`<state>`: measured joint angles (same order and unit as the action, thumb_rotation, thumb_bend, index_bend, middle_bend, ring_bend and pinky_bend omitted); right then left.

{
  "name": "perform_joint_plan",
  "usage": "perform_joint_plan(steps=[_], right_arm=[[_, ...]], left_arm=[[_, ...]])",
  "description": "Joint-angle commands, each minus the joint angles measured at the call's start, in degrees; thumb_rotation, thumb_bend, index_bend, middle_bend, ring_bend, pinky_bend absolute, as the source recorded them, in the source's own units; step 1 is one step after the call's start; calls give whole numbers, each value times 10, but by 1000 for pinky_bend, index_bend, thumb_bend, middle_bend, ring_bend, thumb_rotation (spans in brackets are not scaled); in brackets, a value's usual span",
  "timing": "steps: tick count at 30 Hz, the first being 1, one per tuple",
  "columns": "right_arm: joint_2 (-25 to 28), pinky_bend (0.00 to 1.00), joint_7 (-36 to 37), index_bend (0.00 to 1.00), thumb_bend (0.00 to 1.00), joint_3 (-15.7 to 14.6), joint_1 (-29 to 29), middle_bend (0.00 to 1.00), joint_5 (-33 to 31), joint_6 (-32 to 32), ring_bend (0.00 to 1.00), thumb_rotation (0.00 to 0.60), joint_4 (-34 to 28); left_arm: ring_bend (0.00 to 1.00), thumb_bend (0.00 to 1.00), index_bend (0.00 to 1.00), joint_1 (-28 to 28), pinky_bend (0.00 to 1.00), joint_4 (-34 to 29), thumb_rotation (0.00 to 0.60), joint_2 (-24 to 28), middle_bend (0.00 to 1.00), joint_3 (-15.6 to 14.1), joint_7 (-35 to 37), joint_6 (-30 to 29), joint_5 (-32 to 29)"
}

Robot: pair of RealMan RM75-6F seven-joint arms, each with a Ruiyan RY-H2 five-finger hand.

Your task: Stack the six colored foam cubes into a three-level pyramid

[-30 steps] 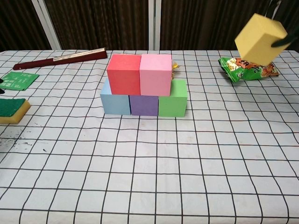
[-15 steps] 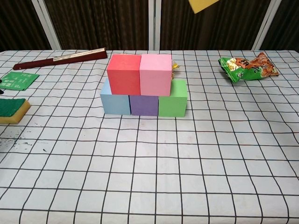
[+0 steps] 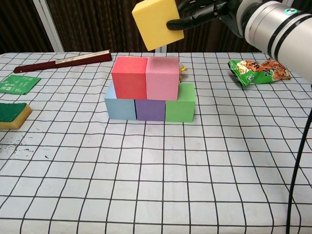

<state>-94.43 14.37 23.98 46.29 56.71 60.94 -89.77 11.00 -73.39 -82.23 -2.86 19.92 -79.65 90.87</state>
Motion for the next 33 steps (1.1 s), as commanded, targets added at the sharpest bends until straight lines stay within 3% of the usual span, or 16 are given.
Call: perform_joint_plan(steps=[1,33], right_arm=[[-27,0,-10,0,129,3,12,680,7,5,183,600,19],[-126,0,-26,0,127,15,33,604,41,7,183,600,114]], left_arm=[[15,0,100,-2,67,3,600,1,145,1,5,-3,-1],[15,0,100,-6,67,20,600,-1,145,5,21,-11,-2]])
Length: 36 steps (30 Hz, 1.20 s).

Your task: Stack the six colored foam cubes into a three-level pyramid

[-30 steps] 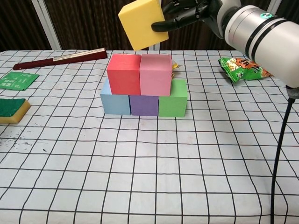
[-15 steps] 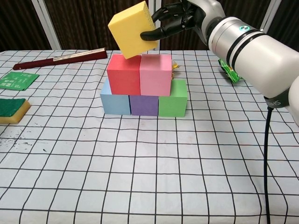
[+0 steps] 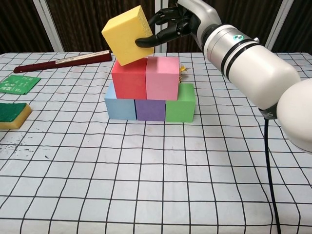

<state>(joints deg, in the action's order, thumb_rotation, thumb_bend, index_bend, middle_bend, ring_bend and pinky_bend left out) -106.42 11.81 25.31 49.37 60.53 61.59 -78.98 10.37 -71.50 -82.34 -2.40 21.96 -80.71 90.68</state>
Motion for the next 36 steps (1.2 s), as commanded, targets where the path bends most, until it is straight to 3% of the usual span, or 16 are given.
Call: perform_joint_plan(steps=[1,30,36], right_arm=[[-8,0,0,0,126,2,3,604,4,0,183,600,8],[-12,0,4,0,131,0,-14,567,22,-7,179,600,26],[-3,0,7,0,79,-3,-17,543,26,-17,148,600,22]], left_arm=[[15,0,100,0,67,1,600,0,145,0,2,0,0],[16,0,100,-1,67,5,600,-1,145,1,2,4,-2],[16,0,100,1,67,3,600,0,145,1,0,5,-2]])
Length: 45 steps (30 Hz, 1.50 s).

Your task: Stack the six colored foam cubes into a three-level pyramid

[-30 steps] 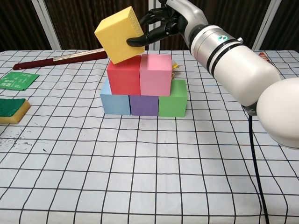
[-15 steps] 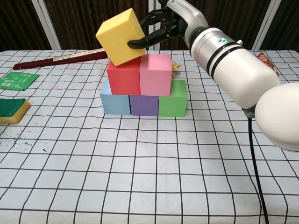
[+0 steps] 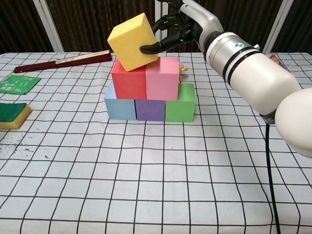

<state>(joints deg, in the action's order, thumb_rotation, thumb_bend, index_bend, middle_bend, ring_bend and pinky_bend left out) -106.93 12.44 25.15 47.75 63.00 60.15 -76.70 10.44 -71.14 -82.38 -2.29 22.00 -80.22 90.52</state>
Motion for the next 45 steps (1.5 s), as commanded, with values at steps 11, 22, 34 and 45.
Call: perform_joint_plan(steps=[11,22,34,45], right_arm=[[14,0,17,0,0,-11,-10,335,17,-10,25,600,-7],[31,0,32,0,0,-13,-24,228,25,-8,0,600,-25],[226,0,-136,0,0,15,25,42,-53,-130,0,600,-182],[353,0,-427,0,0,-7,168,71,-352,-80,0,600,-325]], left_arm=[[16,0,100,0,67,0,600,0,145,-1,1,0,0],[15,0,100,0,67,-1,600,-2,145,-1,-3,2,1],[16,0,100,1,67,-5,600,1,145,-1,2,6,-1],[15,0,100,3,67,-11,600,2,145,-3,-1,4,4]])
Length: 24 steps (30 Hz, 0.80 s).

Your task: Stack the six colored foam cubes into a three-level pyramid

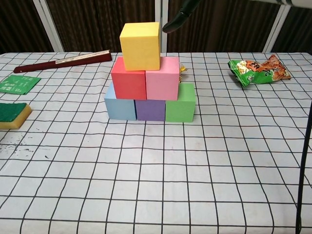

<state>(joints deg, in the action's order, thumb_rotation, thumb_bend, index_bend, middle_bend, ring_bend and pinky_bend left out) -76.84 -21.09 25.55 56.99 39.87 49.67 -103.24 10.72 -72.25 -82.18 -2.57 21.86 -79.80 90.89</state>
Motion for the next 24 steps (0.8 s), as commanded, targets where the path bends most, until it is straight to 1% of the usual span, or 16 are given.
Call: perform_joint_plan(steps=[1,4,8,12,15,20,24], right_arm=[[52,0,-100,0,0,-13,85,83,-140,28,0,600,-60],[49,0,-110,0,0,-17,113,140,-200,29,0,600,-55],[39,0,-133,0,0,-30,149,213,-251,39,0,600,-40],[20,0,-153,0,0,-44,175,255,-271,58,0,600,-23],[1,0,-169,0,0,-54,192,258,-283,73,0,600,-5],[-28,0,-174,0,0,-59,206,262,-290,84,0,600,21],[-44,0,-174,0,0,-60,212,291,-293,90,0,600,37]], left_arm=[[15,0,100,0,67,0,600,0,145,0,0,0,0],[15,0,100,0,67,1,600,0,145,0,0,1,0],[15,0,100,-1,67,3,600,-1,145,0,4,1,-1],[15,0,100,-1,68,5,600,-1,145,0,6,-1,-1],[16,0,100,-1,67,5,600,-1,145,0,6,-1,-1],[15,0,100,-1,67,4,600,-1,145,1,7,-3,-1],[15,0,100,-1,67,6,600,0,145,1,10,-3,-2]])
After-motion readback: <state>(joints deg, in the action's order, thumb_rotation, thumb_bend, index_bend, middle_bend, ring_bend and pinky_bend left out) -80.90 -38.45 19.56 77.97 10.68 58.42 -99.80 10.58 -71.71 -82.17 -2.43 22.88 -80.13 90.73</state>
